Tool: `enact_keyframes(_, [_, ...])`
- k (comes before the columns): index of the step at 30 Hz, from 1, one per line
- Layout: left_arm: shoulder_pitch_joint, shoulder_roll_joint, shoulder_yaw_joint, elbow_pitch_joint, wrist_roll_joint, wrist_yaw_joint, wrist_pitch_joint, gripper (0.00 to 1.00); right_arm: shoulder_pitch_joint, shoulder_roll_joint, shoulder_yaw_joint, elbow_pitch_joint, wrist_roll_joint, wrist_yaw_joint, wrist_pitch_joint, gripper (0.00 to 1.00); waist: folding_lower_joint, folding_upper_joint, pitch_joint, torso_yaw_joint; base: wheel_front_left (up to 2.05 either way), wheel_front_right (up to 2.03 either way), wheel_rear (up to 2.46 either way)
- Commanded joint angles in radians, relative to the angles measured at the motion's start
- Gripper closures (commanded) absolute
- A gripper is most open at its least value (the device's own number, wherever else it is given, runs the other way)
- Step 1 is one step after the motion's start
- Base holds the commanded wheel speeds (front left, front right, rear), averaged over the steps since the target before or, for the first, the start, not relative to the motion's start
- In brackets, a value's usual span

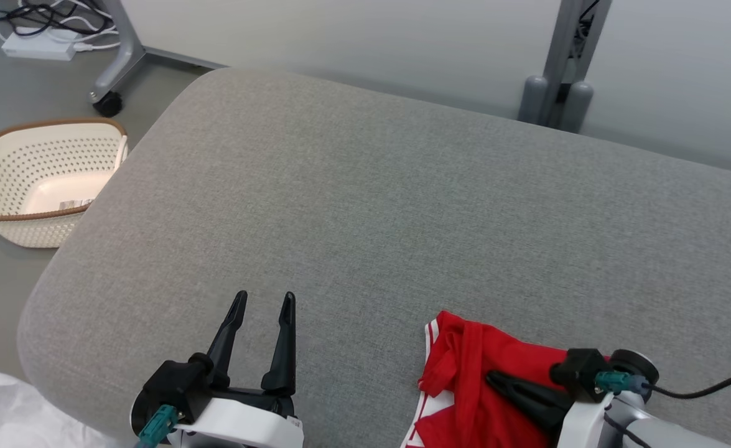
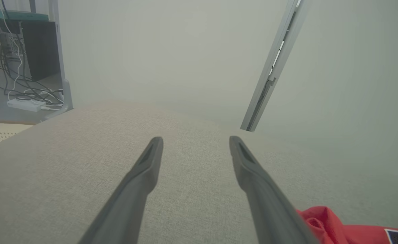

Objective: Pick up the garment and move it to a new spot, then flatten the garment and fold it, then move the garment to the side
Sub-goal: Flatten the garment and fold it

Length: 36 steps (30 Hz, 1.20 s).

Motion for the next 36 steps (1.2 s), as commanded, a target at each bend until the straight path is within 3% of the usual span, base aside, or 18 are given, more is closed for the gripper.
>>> enact_keyframes(1, [-0.017,0.003,-0.008,-0.01,-0.009,0.01,-0.003,0.0,-0.03,-0.01,-0.002,0.011,0.011,0.0,-0.001,1.0,0.0,0.0,0.032,0.042,0.0,0.0,0.0])
enact_keyframes(10, [-0.019,0.003,-0.036,-0.035,-0.028,0.035,-0.003,0.0,-0.115,-0.035,0.013,0.001,0.016,0.0,-0.001,1.0,0.0,0.0,0.08,0.11,0.0,0.0,0.0])
enact_keyframes(17, [-0.022,0.003,-0.044,-0.04,-0.032,0.047,-0.003,0.0,-0.182,-0.018,-0.014,-0.041,0.01,0.0,-0.001,1.0,0.0,0.0,0.085,0.122,0.0,0.0,0.0])
enact_keyframes(23, [-0.023,0.003,-0.036,-0.034,-0.031,0.045,-0.003,0.0,-0.159,-0.003,-0.06,-0.022,-0.002,0.0,-0.001,1.0,0.0,0.0,0.071,0.111,0.0,0.0,0.0])
enact_keyframes(30, [-0.02,0.003,-0.017,-0.018,-0.021,0.03,-0.003,0.0,-0.117,-0.003,0.011,0.071,0.048,0.0,0.011,1.0,0.0,0.0,0.037,0.071,0.0,0.0,0.0])
enact_keyframes(36, [-0.022,0.003,-0.002,0.002,-0.014,0.014,-0.003,0.0,-0.055,-0.009,0.016,0.045,0.032,0.0,0.083,1.0,0.0,0.0,-0.004,0.026,0.0,0.0,0.0])
